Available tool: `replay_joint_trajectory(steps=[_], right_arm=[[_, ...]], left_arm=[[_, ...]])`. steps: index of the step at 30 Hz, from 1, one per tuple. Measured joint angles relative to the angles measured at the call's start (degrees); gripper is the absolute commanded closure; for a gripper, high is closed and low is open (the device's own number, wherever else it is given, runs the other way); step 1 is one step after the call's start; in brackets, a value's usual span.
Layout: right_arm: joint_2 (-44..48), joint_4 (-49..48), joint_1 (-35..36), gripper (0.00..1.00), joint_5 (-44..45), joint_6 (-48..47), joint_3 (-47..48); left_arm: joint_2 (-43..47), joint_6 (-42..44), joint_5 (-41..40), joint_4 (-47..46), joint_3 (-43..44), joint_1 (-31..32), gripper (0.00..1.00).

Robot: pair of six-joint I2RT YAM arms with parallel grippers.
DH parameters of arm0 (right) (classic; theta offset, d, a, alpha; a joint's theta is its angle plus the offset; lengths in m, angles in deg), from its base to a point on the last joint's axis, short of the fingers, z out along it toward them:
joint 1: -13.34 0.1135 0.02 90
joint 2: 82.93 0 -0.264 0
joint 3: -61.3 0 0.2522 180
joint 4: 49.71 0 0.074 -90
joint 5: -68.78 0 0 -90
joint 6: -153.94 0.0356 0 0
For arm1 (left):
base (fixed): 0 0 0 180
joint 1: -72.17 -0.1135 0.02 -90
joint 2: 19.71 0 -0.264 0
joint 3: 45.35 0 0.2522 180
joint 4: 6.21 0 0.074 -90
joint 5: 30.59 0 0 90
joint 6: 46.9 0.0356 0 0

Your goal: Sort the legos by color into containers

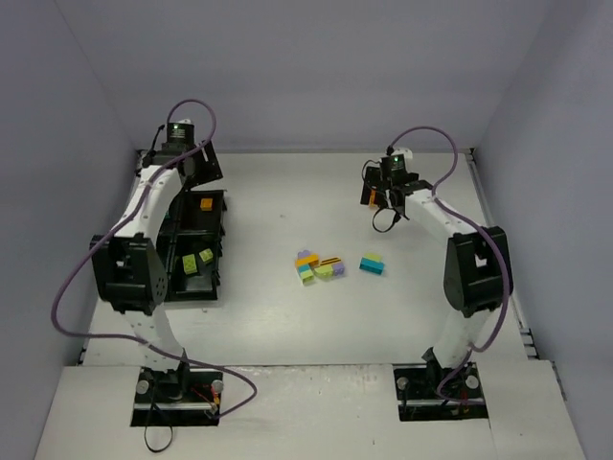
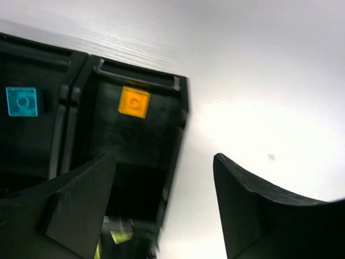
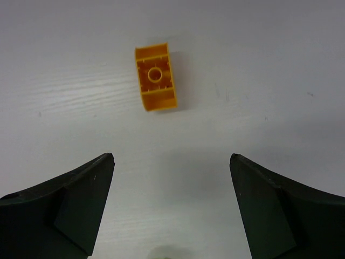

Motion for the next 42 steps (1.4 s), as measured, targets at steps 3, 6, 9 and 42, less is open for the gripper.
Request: replay_joint_trajectory(steps=[3,6,9,42], right_arm=[[-6.32,-0.55,-1.68,0.18,-0.2,-1.33,5.16],[-11.98,-1.16,-2.89,0.24,-0.9,-2.43,9.27],[-16.68,-1.73,-3.67,0.32,-1.95,-3.54,12.15],[-24.26,-14.08,-8.41,0.16,-5.14,-13.31,21.42]], left_arm=[[9.81,-2.43,3.45,-0.39,-6.23,0.33,0.28],[19.39,-3.96,6.25,0.17,-12.76,0.94,0.28],[26.53,-4.57,8.02,1.6,-17.64,1.79,0.28],[46.1,-4.72,9.9,10.69,-31.54,2.62,0.28]])
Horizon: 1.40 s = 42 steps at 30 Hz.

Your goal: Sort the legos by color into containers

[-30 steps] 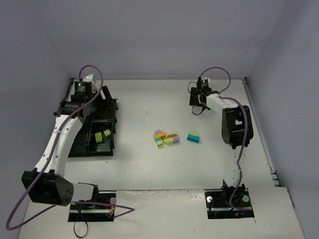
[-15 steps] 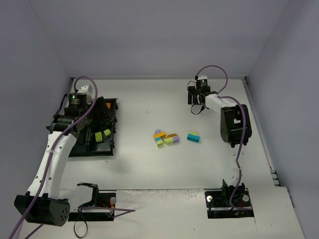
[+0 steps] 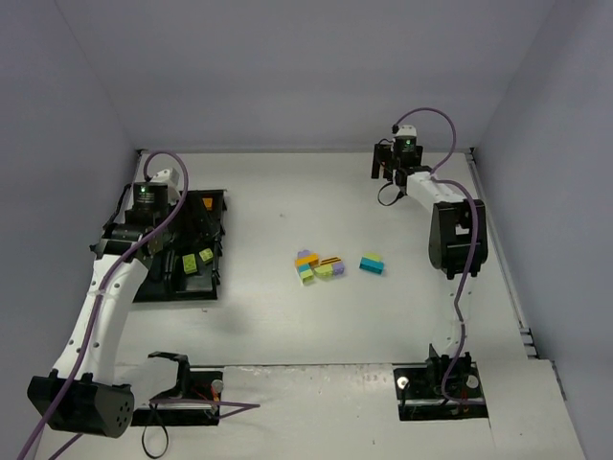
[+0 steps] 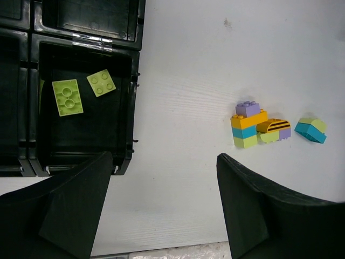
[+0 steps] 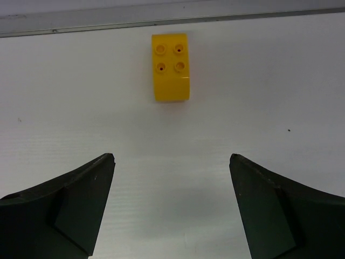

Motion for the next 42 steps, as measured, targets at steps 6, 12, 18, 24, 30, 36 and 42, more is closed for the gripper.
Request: replay_joint_trajectory(steps=[6,12,18,24,30,36,42], right_arm=[[-6.4,-1.53,-0.83,0.16,-3.04,-0.13,5.62],[-12.52,-1.84,-1.09,0.16,-4.98,-0.9,11.02],[-16.13,-2.12,-1.36,0.17,-5.01,-1.38,14.95],[-18.8,-3.17,-2.75,0.24,-5.64,-1.42,18.4],[-20.7,-4.17,-3.61,0.39,-6.47,-2.36,20.76],[-21.62,-5.81,-3.76,0.62,-7.37,-3.61,21.42],[-21.11,-6.84,-3.69,1.0,-11.82,-5.25,20.2]], left_arm=[[-0.02,0.02,-0.22,0.17,0.0,0.0,0.28],[-0.31,0.02,-0.37,0.37,0.02,0.0,0.28],[-1.18,0.02,-0.61,0.44,0.02,0.0,0.28],[-1.62,0.02,-1.38,0.9,0.02,0.0,0.28],[-1.68,0.0,-1.7,1.29,0.02,0.0,0.28],[-1.92,-0.07,-1.73,1.29,0.02,0.0,0.28],[-2.38,-0.13,-1.53,1.22,0.02,0.0,0.28]])
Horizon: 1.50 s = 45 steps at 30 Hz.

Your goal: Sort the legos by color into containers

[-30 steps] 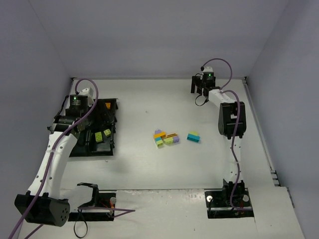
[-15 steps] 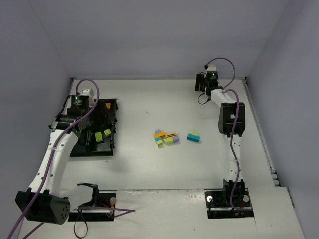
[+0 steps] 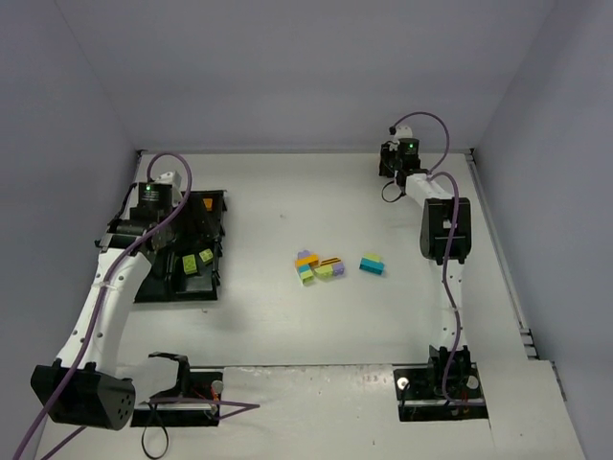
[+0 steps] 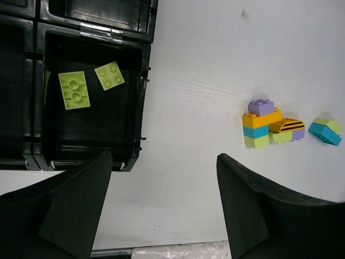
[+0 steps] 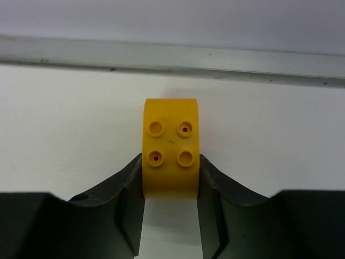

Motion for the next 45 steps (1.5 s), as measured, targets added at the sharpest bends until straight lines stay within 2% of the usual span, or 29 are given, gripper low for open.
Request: replay_joint_trajectory(steps=[3,9,12,19,25,36,45], right_arm=[[3.43,-1.7,0.09,1.0,-2.62,-0.66,-5.86],[17.27,-2.1,2.86,1.0,-9.29,-1.84,-22.97],[25.9,-2.75,7.52,1.0,-11.23,-3.45,-29.68],[43.69,-4.96,21.2,1.0,-16.46,-5.09,-39.85],[54.05,-5.46,26.64,1.0,-17.51,-3.85,-47.87],[63.78,-5.27,33.4,1.0,-16.13,-1.51,-53.59],[68.15,-5.05,34.01,1.0,-14.58,-0.48,-54.99]], left_arm=[[-0.04,-0.02,0.57,-0.24,0.0,0.0,0.28],[-1.33,-1.7,3.61,-2.21,0.31,0.22,0.27],[-3.1,-3.5,5.75,-3.26,1.53,0.85,0.22],[-5.92,-8.59,11.26,-8.9,5.42,5.88,0.22],[-5.95,-14.49,14.34,-16.65,5.99,9.27,0.21],[-9.11,-24.55,15.8,-29.24,5.97,15.78,0.22],[-12.04,-27.36,14.45,-31.52,5.97,21.18,0.22]])
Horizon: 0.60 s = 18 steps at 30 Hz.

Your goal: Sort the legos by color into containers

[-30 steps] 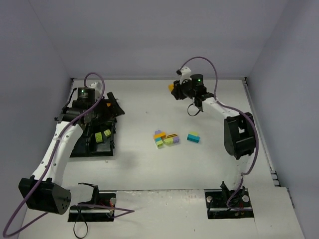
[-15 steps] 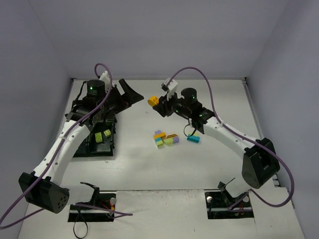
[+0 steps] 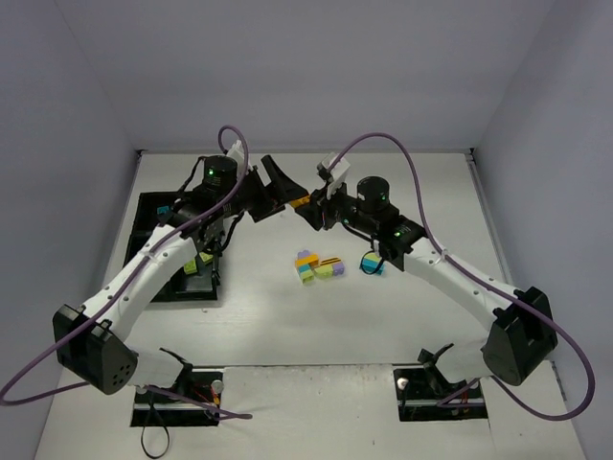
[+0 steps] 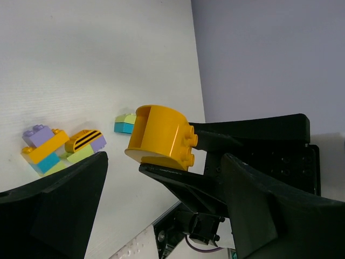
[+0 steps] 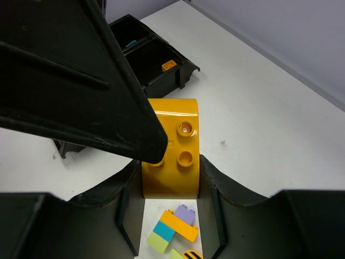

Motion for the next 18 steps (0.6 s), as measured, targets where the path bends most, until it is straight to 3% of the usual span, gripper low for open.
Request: replay_joint_trajectory(steps=[8,9,11,12,16,17,18], right_arm=[[1.11,0.17,1.11,0.99,0.52,0.57,-0.7],[1.14,0.2,1.31,0.99,0.55,0.66,-0.85],[1.22,0.13,1.64,0.99,1.22,0.81,-1.01],[1.29,0.13,1.68,0.99,1.33,0.92,-1.14],[1.81,0.22,1.77,0.95,2.05,2.23,-1.95],[1.95,0.2,1.79,0.91,2.1,2.4,-2.05],[2.08,0.2,1.79,0.74,2.23,2.58,-2.14]], left_arm=[[-0.09,-1.2,-1.88,-1.68,-0.37,1.97,0.34],[-0.11,-1.31,-2.03,-1.84,-0.52,2.03,0.43],[-0.11,-1.46,-2.75,-2.01,-1.29,2.08,0.53],[-0.13,-1.79,-2.89,-2.05,-1.6,2.05,0.63],[-0.22,-1.95,-3.17,-2.34,-2.34,2.08,0.86],[-0.22,-2.05,-3.15,-2.36,-2.36,2.12,0.88],[-0.2,-2.08,-3.17,-2.49,-2.43,2.21,0.9]])
